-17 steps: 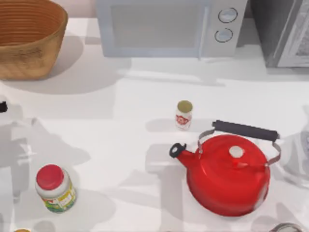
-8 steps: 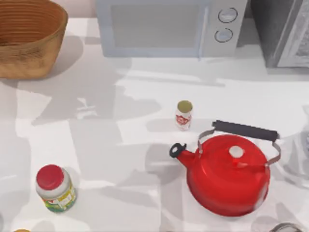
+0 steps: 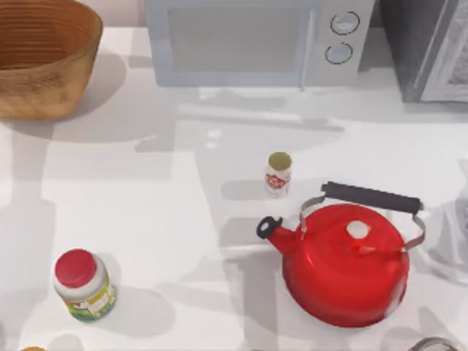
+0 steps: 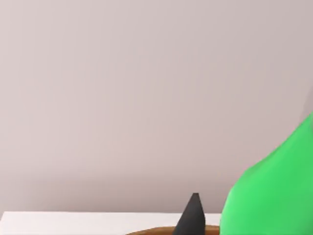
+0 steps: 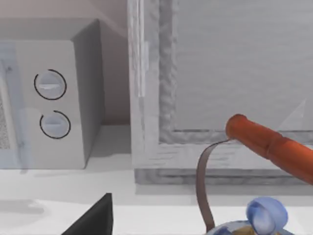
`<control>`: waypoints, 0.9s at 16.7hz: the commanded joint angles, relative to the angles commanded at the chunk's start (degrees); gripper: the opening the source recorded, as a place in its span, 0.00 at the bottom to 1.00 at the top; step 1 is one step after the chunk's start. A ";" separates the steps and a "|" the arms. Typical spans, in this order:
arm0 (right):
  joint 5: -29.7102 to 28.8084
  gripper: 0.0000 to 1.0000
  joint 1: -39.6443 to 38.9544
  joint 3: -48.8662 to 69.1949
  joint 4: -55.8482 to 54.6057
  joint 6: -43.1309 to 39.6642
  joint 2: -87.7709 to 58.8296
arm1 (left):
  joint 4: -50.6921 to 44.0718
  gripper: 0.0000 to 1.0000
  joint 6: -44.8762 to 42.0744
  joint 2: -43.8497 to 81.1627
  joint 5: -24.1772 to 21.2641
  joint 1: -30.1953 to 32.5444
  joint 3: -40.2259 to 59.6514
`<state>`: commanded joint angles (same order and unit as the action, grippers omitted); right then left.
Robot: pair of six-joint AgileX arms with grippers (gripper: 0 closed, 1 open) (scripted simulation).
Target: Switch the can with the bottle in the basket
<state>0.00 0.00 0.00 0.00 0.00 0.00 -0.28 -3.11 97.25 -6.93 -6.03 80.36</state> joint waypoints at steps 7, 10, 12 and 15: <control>0.00 1.00 0.00 0.00 0.00 0.00 0.00 | -0.30 0.00 0.00 0.59 -0.15 0.04 0.51; 0.00 1.00 0.00 0.00 0.00 0.00 0.00 | 1.21 0.00 0.03 3.02 -0.07 0.24 1.45; 0.00 1.00 0.00 0.00 0.00 0.00 0.00 | 2.27 0.00 0.06 4.40 0.00 0.38 1.95; 0.00 1.00 0.00 0.00 0.00 0.00 0.00 | 3.74 0.00 0.13 6.58 0.10 0.58 2.70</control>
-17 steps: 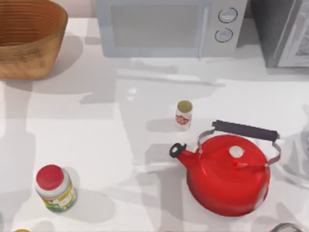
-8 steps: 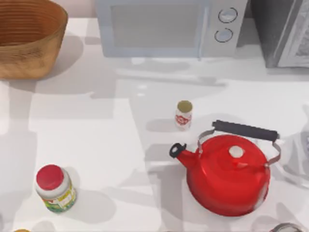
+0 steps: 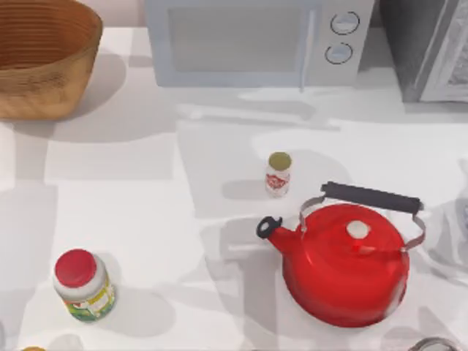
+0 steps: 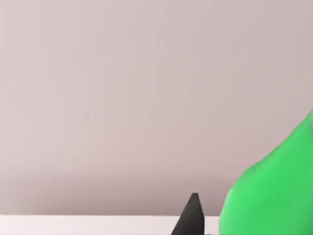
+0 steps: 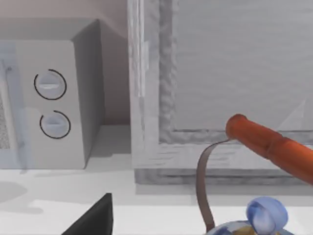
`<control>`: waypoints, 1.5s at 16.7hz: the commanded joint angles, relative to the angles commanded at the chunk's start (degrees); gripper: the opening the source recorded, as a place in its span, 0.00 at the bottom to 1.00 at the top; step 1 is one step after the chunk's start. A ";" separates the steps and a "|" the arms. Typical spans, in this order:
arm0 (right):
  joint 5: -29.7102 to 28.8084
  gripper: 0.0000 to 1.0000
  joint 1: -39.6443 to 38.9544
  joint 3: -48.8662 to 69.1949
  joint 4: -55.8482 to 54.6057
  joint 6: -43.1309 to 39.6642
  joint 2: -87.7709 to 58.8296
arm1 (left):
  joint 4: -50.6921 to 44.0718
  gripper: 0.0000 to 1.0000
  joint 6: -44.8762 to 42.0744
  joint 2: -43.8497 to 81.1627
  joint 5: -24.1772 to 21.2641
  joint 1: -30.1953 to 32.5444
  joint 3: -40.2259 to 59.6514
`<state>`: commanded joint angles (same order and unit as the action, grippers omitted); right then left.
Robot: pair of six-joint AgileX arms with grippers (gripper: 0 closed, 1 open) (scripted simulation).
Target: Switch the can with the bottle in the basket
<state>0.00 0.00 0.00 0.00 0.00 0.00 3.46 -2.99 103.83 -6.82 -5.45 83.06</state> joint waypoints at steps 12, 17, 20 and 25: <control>0.00 1.00 0.00 0.00 0.00 0.00 0.00 | 3.34 0.08 0.14 4.75 0.21 0.49 1.48; 0.00 1.00 0.00 0.00 0.00 0.00 0.00 | 3.34 0.45 0.14 4.75 0.21 0.49 1.48; 0.00 1.00 0.00 0.00 0.00 0.00 0.00 | 3.34 0.68 0.14 4.75 0.21 0.49 1.48; 0.00 1.00 0.00 0.00 0.00 0.00 0.00 | 3.34 1.00 0.14 4.75 0.21 0.49 1.48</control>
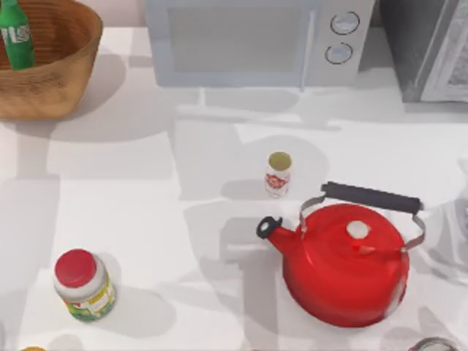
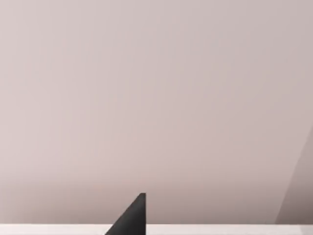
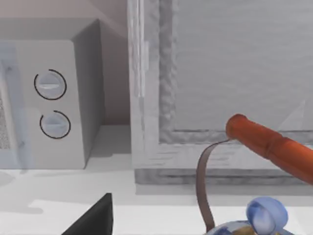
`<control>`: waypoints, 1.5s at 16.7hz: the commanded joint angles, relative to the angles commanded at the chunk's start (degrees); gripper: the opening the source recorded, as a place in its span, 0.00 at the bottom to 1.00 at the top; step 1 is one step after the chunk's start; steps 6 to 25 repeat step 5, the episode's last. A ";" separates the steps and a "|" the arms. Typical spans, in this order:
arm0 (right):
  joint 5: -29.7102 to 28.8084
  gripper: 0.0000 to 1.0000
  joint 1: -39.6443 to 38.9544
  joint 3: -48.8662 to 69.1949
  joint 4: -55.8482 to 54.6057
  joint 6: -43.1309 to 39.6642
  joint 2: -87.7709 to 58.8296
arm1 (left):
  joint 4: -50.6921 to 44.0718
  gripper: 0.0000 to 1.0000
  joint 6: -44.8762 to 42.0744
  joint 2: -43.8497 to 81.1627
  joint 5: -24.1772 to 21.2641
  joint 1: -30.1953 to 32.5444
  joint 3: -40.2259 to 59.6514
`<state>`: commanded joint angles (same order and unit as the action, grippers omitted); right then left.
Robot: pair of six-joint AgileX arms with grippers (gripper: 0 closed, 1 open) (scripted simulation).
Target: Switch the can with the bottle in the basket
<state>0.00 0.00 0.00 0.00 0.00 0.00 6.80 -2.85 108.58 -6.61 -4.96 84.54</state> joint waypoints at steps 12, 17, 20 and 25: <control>0.00 1.00 0.00 0.00 0.00 0.00 0.00 | 0.00 1.00 0.00 0.00 0.00 0.00 0.00; 0.00 1.00 0.00 0.00 0.00 0.00 0.00 | 0.00 1.00 0.00 0.00 0.00 0.00 0.00; 0.00 1.00 0.00 0.00 0.00 0.00 0.00 | 0.00 1.00 0.00 0.00 0.00 0.00 0.00; 0.00 1.00 0.00 0.00 0.00 0.00 0.00 | 0.00 1.00 0.00 0.00 0.00 0.00 0.00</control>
